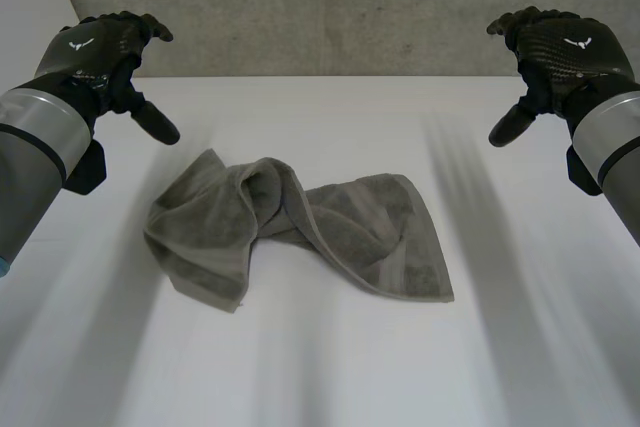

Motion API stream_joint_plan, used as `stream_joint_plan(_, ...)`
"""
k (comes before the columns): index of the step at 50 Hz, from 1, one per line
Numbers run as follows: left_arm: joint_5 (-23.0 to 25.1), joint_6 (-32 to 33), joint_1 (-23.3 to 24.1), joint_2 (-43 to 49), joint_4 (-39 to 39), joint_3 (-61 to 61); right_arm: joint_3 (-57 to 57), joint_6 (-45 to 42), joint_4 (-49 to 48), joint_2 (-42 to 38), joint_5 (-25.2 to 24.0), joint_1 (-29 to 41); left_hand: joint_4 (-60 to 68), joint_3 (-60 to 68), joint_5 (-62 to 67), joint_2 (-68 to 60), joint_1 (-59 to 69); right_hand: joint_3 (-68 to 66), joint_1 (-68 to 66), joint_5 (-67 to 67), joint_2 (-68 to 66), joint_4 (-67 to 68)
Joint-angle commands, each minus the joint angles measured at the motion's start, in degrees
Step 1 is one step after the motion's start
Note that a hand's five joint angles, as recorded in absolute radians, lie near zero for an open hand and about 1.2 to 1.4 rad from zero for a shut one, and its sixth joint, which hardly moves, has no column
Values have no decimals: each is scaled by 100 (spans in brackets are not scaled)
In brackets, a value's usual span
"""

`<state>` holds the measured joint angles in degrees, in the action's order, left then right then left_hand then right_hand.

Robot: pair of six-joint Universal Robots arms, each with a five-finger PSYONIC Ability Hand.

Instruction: Fold the towel.

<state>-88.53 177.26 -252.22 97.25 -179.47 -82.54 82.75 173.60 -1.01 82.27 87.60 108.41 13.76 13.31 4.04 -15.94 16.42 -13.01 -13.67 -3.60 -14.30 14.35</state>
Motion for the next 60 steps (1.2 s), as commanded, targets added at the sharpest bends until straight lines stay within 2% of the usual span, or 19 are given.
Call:
stream_joint_plan(1,2,2,-2,-22,0,-8,4,33,13,44,3,23,-376,-331,-231,421,-469,301,367,360,430,-435)
stream_joint_plan(8,11,10,50,40,0,-17,92,94,171,-18,-6,75,-376,-331,-248,438,-486,301,367,360,430,-435)
stream_joint_plan(14,20,2,174,505,-35,36,486,927,312,-96,-67,443,-376,-331,-231,421,-469,301,367,360,430,-435)
stream_joint_plan(17,29,-16,384,866,-88,150,602,1132,303,-211,-67,568,-376,-331,-181,371,-419,301,367,360,430,-435)
stream_joint_plan(19,20,-25,490,1094,-176,265,751,1717,155,-570,-67,917,-376,-331,-164,354,-402,301,367,360,430,-435)
stream_joint_plan(22,11,2,639,1690,-422,589,830,2071,-109,-860,-32,1173,-376,-331,-97,287,-335,301,367,360,430,-435)
stream_joint_plan(26,11,19,666,2114,-536,836,787,2143,-452,-1370,3,1490,-376,-331,-46,236,-284,301,367,360,430,-435)
stream_joint_plan(31,2,63,762,2877,-650,1275,699,2195,-602,-1836,-23,1666,-376,-331,-13,203,-251,301,367,360,430,-435)
stream_joint_plan(38,29,90,771,3475,-694,1512,426,2310,-813,-2470,-6,1868,-376,-331,105,85,-133,301,367,360,430,-435)
stream_joint_plan(44,46,300,771,3897,-739,1714,-5,2397,-1015,-3094,-6,1895,-376,-331,1228,-1038,990,301,157,150,219,-435)
stream_joint_plan(46,38,371,771,3933,-747,1724,-250,2389,-1050,-3435,-41,1895,-376,-331,1501,-1311,1263,301,-863,-870,-800,-435)
stream_joint_plan(47,38,414,771,3924,-747,1724,-251,2389,-1051,-3437,-41,1895,-376,-331,2134,-1944,1896,301,-869,-876,-807,-435)
stream_joint_plan(48,29,415,771,3898,-747,1715,-355,2389,-1042,-3576,-58,1895,-376,-331,3090,-2900,2852,301,-1552,-1559,-1489,-435)
stream_joint_plan(49,29,415,771,3898,-747,1715,-356,2389,-1042,-3577,-58,1895,-376,-331,3099,-2909,2861,301,-1559,-1566,-1496,-435)
stream_joint_plan(50,20,389,771,3837,-747,1698,-434,2380,-1042,-3673,-85,1895,-376,-331,3749,-3559,3511,301,-2375,-2382,-2312,-435)
stream_joint_plan(51,20,362,771,3706,-747,1654,-496,2363,-1042,-3735,-94,1895,-376,-331,4421,-4232,4183,301,-3765,-3772,-3703,-435)
stream_joint_plan(52,20,362,771,3705,-747,1653,-497,2362,-1042,-3736,-94,1895,-376,-331,4428,-4238,4190,301,-3779,-3786,-3717,-435)
stream_joint_plan(54,20,336,771,3529,-747,1609,-549,2362,-1059,-3710,-120,1877,-376,-331,4899,-4709,4661,301,-6620,-6627,-6558,-435)
stream_joint_plan(60,46,98,771,2755,-747,1275,-497,2380,-1033,-3516,-436,1737,-376,-331,5168,-4978,4930,301,-6633,-6640,-6570,-435)
